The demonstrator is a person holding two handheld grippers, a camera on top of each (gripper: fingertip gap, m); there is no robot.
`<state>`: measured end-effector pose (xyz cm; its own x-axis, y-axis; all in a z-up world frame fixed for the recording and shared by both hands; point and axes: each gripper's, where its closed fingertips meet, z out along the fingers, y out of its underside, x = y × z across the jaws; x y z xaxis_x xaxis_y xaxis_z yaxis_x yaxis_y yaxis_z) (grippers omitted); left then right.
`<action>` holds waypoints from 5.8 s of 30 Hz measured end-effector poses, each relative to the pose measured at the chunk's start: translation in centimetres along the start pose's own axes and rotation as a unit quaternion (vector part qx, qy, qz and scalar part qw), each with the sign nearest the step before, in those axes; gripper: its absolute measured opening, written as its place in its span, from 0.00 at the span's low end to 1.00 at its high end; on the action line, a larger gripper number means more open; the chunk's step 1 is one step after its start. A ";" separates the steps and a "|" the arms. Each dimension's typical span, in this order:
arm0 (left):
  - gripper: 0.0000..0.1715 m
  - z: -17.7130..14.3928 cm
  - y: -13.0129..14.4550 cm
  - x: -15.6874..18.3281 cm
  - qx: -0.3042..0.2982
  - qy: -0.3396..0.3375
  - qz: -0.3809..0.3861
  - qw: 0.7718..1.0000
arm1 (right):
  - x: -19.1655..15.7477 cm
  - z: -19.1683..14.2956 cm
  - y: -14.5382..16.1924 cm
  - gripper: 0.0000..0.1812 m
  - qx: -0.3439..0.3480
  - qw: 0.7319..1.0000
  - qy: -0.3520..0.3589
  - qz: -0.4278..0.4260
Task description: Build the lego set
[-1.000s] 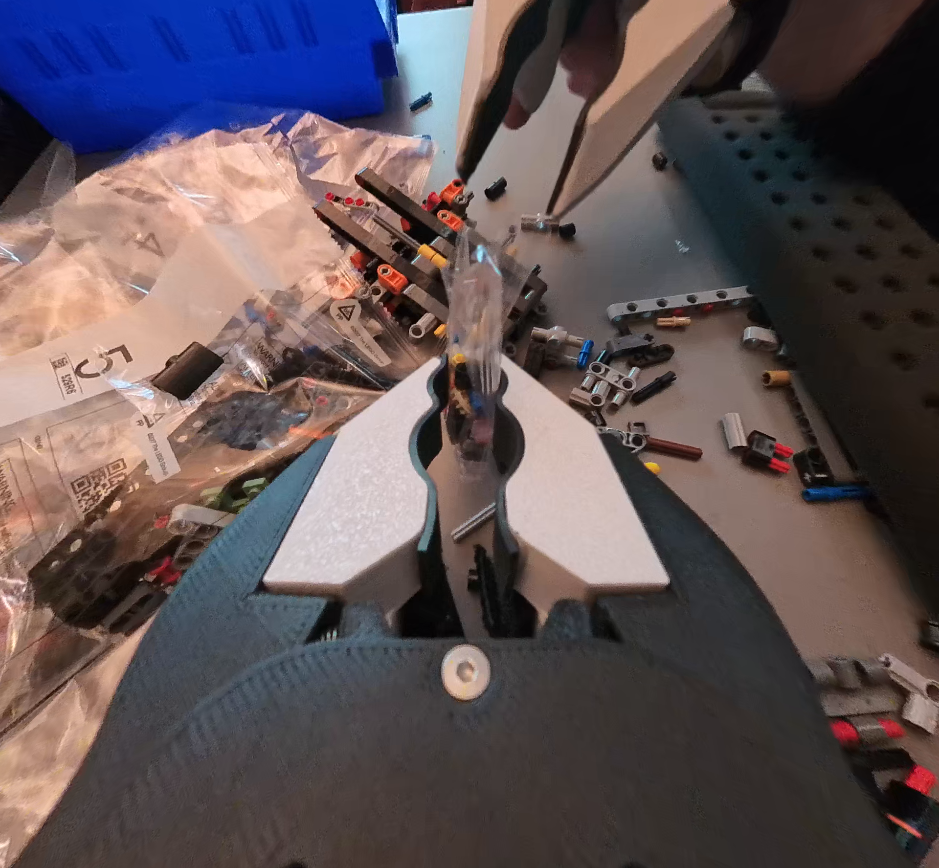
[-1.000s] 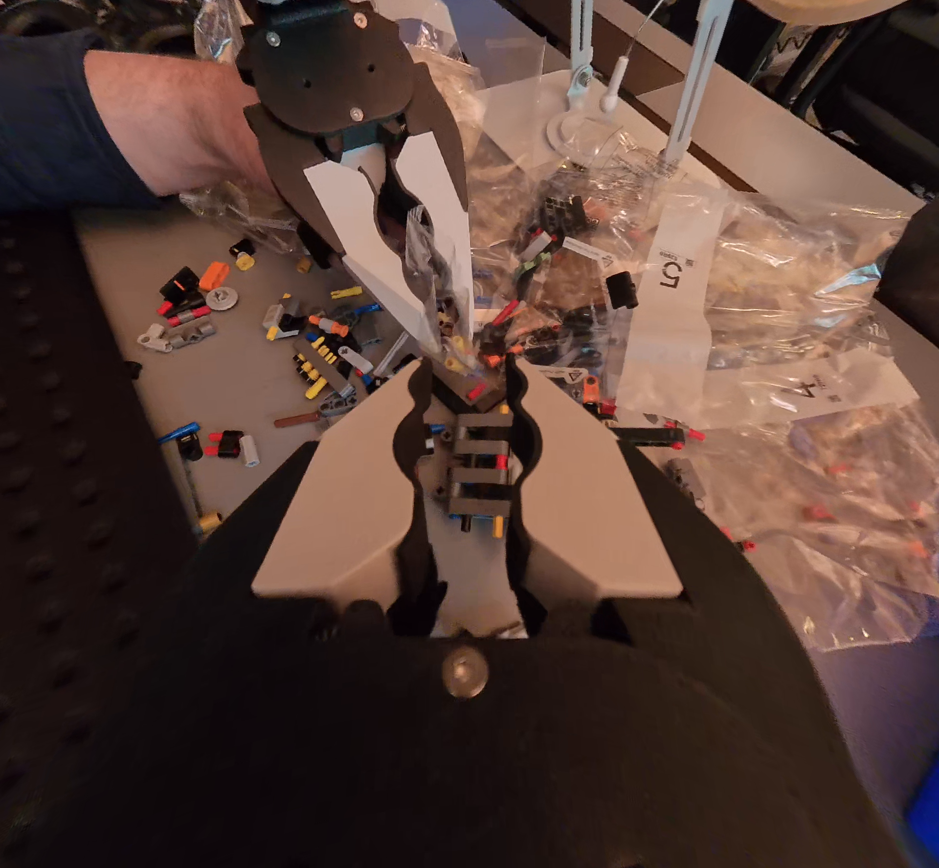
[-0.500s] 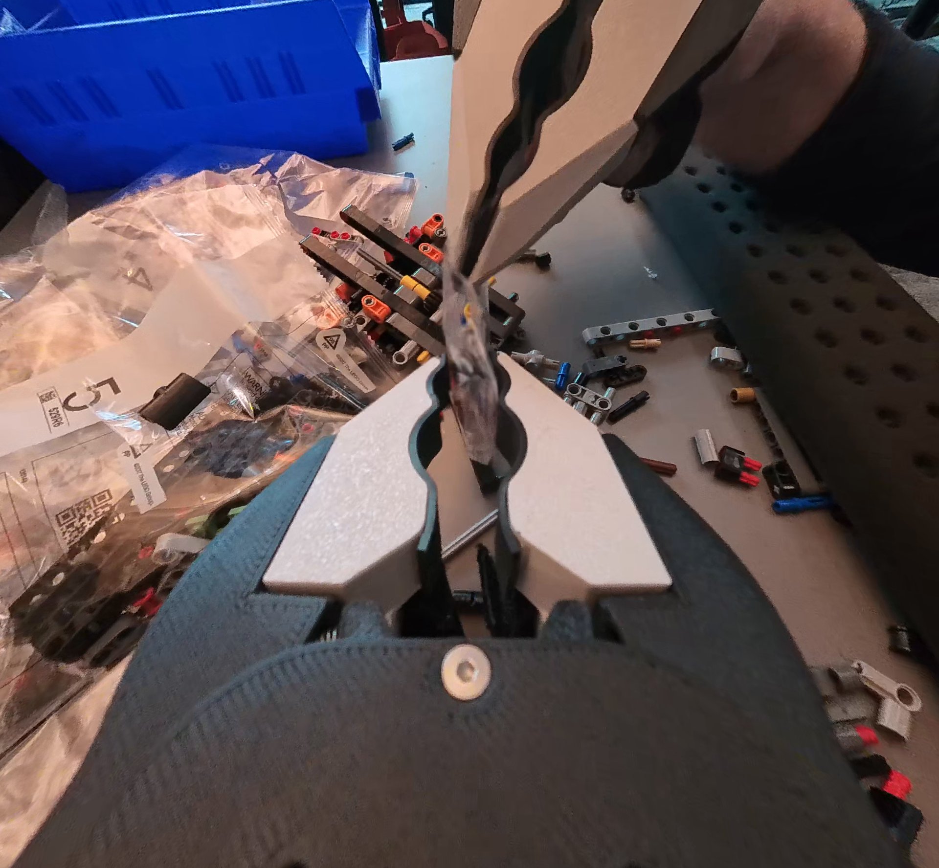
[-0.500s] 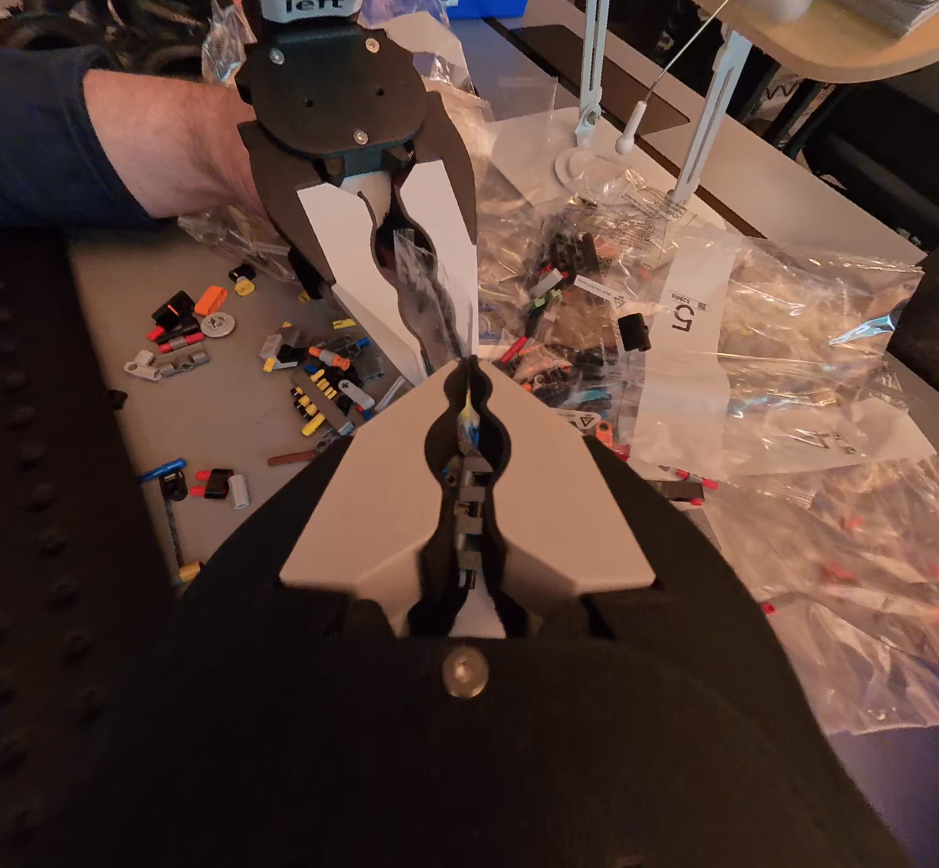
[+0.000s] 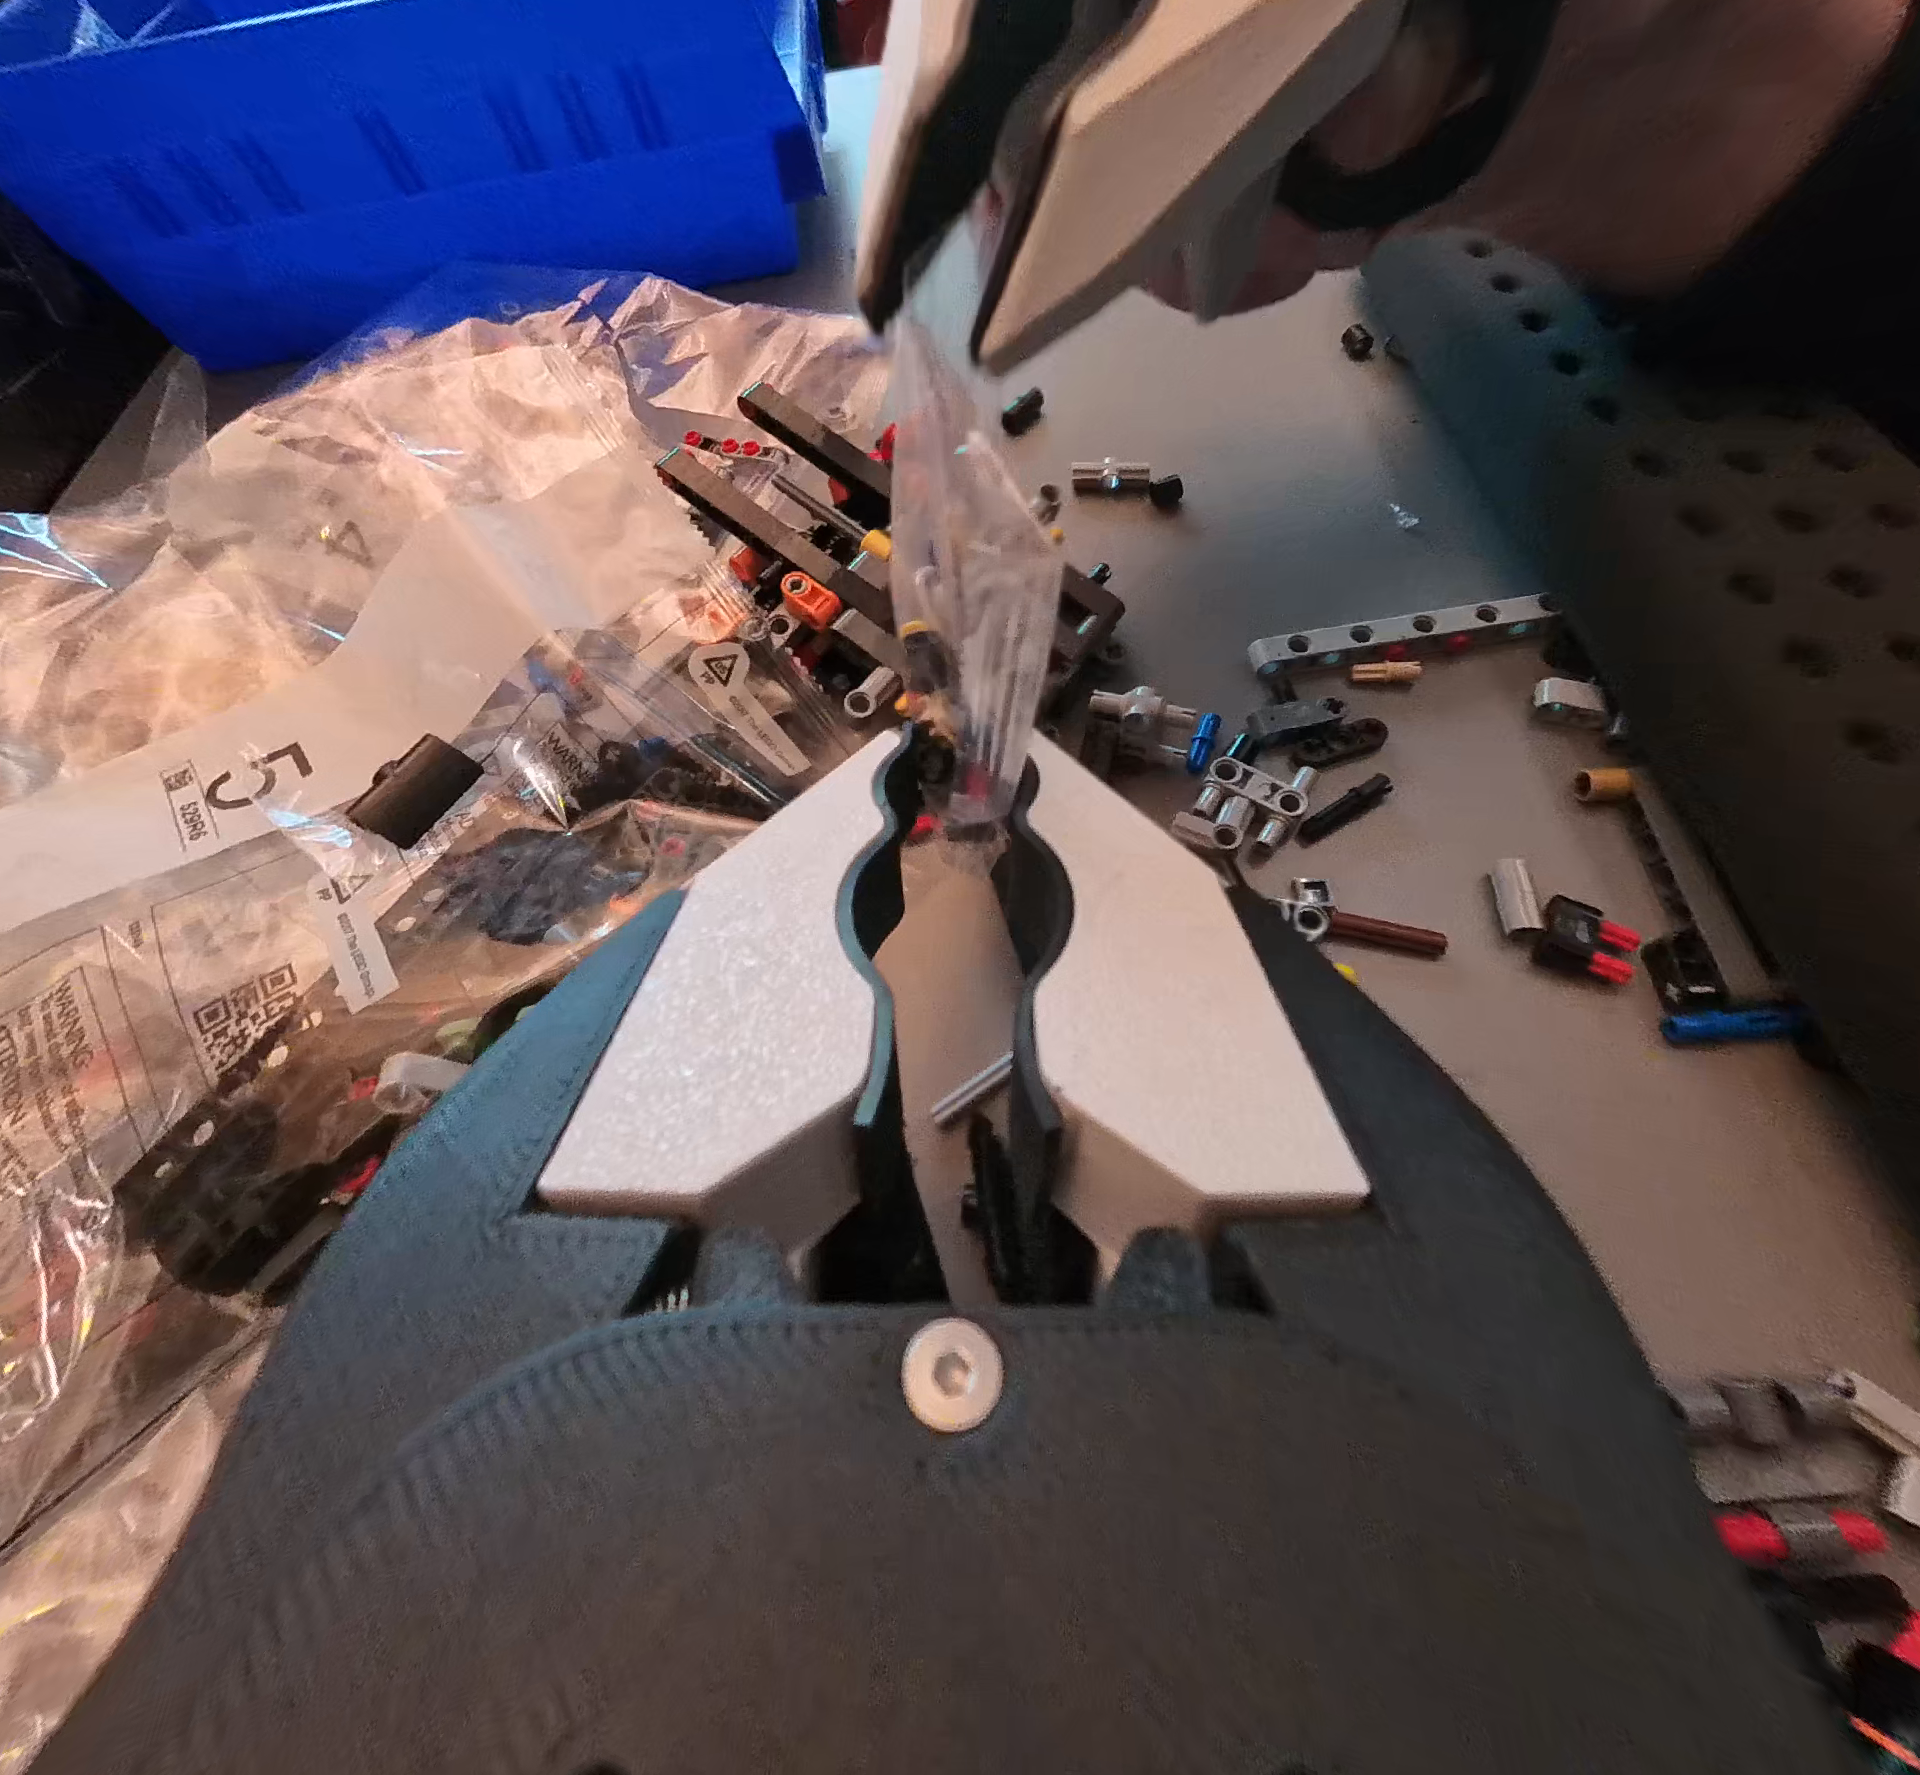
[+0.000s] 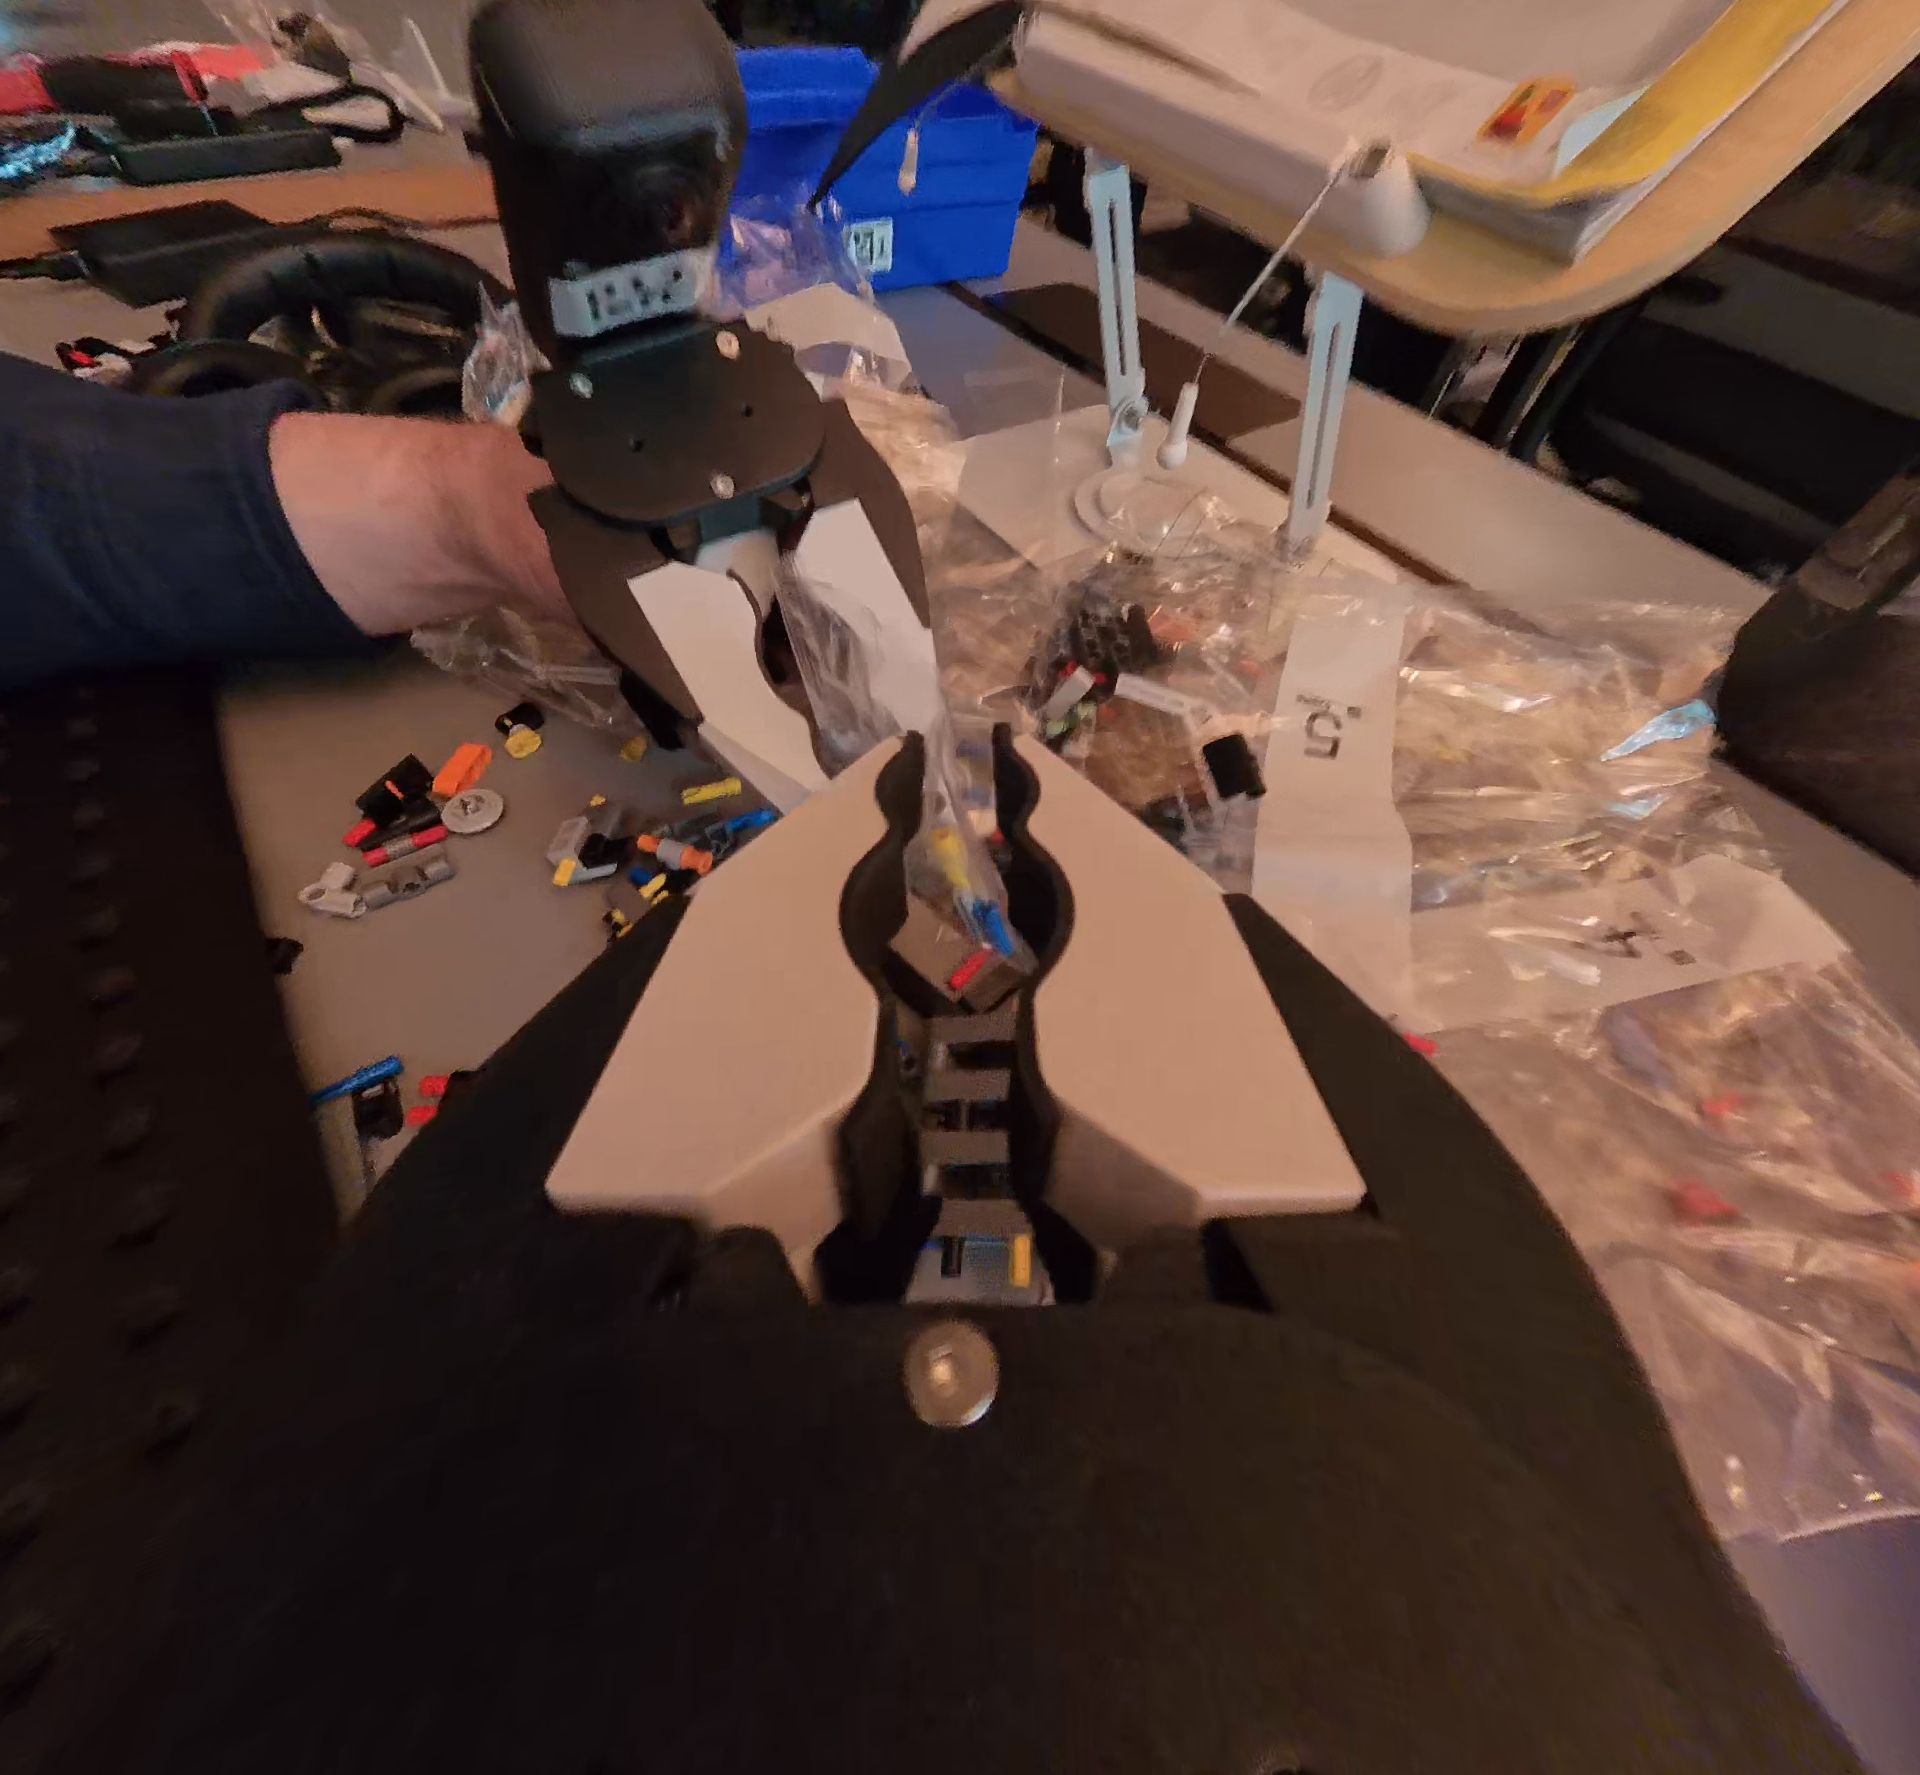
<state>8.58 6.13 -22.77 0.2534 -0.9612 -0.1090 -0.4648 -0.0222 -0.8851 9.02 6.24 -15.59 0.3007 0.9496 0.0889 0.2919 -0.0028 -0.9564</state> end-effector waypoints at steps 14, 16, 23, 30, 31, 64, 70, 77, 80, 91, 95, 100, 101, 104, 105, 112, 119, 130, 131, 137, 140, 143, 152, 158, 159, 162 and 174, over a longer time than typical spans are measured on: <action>0.07 0.3 0.8 -1.2 -0.031 -0.049 0.037 0.998 | -0.7 0.4 0.3 0.00 -0.022 0.995 0.026 -0.098; 0.07 0.5 1.0 -1.2 -0.043 -0.057 0.050 0.996 | -0.6 0.5 0.5 0.00 -0.028 0.995 0.025 -0.097; 0.07 0.5 1.1 -1.5 -0.054 -0.075 0.072 0.993 | 0.1 -0.4 -0.2 0.00 -0.011 0.992 0.053 -0.111; 0.07 0.3 1.5 -2.3 -0.070 -0.097 0.080 0.990 | 2.3 -4.0 0.7 0.04 -0.031 0.993 0.088 -0.067; 0.07 0.4 1.6 -2.3 -0.073 -0.098 0.083 0.989 | 2.5 -4.3 1.7 0.07 -0.055 0.993 0.089 -0.061; 0.07 0.8 2.4 -2.5 -0.087 -0.102 0.083 0.987 | 0.5 -8.6 14.7 0.00 -0.283 0.957 0.058 -0.037; 0.07 0.8 2.4 -2.4 -0.088 -0.101 0.084 0.987 | 0.3 -8.3 15.1 0.04 -0.299 0.953 0.047 -0.033; 0.07 0.8 2.4 -2.4 -0.088 -0.100 0.084 0.987 | 0.7 -8.1 14.3 0.02 -0.286 0.956 0.055 -0.037; 0.07 0.8 2.4 -2.4 -0.089 -0.100 0.084 0.987 | 0.9 -7.2 11.3 0.02 -0.238 0.968 0.061 -0.049; 0.07 0.8 2.2 -2.4 -0.085 -0.100 0.083 0.988 | 0.1 -1.0 1.0 0.02 -0.099 0.992 0.025 -0.079; 0.07 0.8 2.1 -2.3 -0.084 -0.099 0.084 0.988 | -0.4 1.2 1.4 0.02 -0.123 0.988 0.008 -0.088; 0.07 0.8 2.1 -2.3 -0.084 -0.098 0.084 0.988 | -0.2 2.0 2.0 0.06 -0.145 0.984 0.022 -0.106; 0.07 0.8 2.1 -2.3 -0.084 -0.098 0.084 0.988 | -0.1 1.8 1.9 0.06 -0.142 0.984 0.024 -0.105; 0.07 0.8 2.1 -2.3 -0.083 -0.098 0.083 0.988 | 0.2 0.8 1.4 0.06 -0.124 0.988 0.023 -0.088; 0.07 0.8 2.1 -2.3 -0.084 -0.098 0.083 0.988 | 0.7 0.3 1.4 0.06 -0.123 0.988 0.033 -0.088; 0.07 0.8 2.1 -2.3 -0.084 -0.098 0.082 0.988 | 5.4 -6.0 7.6 0.09 -0.235 0.966 0.101 -0.035; 0.07 0.9 2.4 -2.3 -0.088 -0.096 0.082 0.988 | 7.2 -10.2 13.1 0.09 -0.285 0.952 0.114 0.025; 0.07 1.0 2.7 -2.3 -0.094 -0.095 0.083 0.988 | 6.6 -9.7 16.1 0.06 -0.328 0.940 0.087 0.036; 0.07 1.0 2.7 -2.3 -0.095 -0.095 0.083 0.988 | 6.6 -9.7 16.1 0.04 -0.327 0.940 0.090 0.035; 0.07 1.0 2.7 -2.3 -0.096 -0.095 0.084 0.987 | 6.7 -9.8 15.2 0.02 -0.310 0.946 0.092 0.034; 0.07 1.0 2.7 -2.3 -0.095 -0.095 0.084 0.987 | 6.6 -9.7 14.1 0.02 -0.291 0.951 0.096 0.031; 0.07 1.1 2.7 -2.3 -0.096 -0.094 0.083 0.987 | 5.4 -9.0 12.0 0.02 -0.262 0.962 0.080 0.018; 0.07 1.0 2.7 -2.3 -0.095 -0.095 0.085 0.987 | 0.2 -5.8 13.3 0.02 -0.335 0.941 -0.006 -0.044; 0.07 1.0 2.8 -2.2 -0.101 -0.096 0.092 0.986 | 0.5 -8.2 14.3 0.08 -0.364 0.930 0.016 -0.040; 0.07 1.0 2.7 -2.2 -0.100 -0.096 0.091 0.986 | 0.4 -9.2 14.3 0.09 -0.372 0.927 0.017 -0.037; 0.07 1.1 2.8 -2.2 -0.101 -0.095 0.090 0.986 | -0.1 -12.3 14.4 0.11 -0.398 0.917 0.004 -0.021; 0.07 1.1 3.1 -2.3 -0.105 -0.094 0.087 0.986 | -1.7 -17.3 16.6 0.11 -0.475 0.878 -0.059 0.009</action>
<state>7.52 8.54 -25.79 0.2980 -0.8876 -0.3511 -0.6756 0.0638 -0.7345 29.08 -0.86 -26.85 0.2333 0.9724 -0.0066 0.9304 -0.2252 -0.2892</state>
